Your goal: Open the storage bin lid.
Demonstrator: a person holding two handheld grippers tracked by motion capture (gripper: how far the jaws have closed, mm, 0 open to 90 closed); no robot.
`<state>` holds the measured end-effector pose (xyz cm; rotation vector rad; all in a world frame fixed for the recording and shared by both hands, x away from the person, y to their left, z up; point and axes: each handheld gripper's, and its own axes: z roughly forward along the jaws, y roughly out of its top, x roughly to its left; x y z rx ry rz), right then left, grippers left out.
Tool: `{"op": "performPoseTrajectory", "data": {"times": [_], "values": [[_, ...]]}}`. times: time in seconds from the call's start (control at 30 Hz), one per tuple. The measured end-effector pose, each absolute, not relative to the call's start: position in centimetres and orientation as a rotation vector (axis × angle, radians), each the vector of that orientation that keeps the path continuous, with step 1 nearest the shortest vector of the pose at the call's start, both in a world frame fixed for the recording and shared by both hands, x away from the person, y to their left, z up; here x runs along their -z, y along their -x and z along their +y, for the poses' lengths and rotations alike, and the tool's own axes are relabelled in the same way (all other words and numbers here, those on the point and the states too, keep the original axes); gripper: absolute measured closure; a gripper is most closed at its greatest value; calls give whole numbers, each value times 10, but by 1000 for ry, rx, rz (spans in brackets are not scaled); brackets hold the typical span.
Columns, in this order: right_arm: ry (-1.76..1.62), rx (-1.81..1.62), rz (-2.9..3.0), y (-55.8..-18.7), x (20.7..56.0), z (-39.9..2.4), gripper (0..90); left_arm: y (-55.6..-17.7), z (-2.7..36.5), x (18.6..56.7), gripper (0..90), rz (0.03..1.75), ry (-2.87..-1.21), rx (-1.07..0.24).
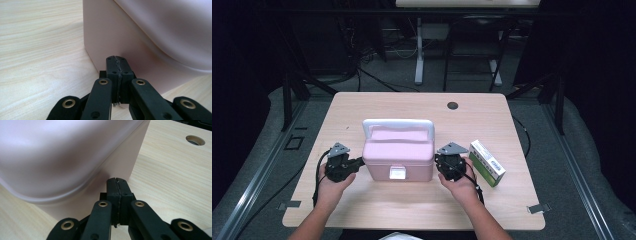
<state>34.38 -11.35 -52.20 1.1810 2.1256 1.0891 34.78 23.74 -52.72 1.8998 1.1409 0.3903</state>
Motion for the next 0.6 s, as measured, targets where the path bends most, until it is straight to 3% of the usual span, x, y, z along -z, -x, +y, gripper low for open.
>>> {"op": "performPoseTrajectory", "data": {"times": [0.6], "values": [[-1150,-1069,2171,-306,519,-127,900,-315,231,526,897,1066,-1955,-355]]}}
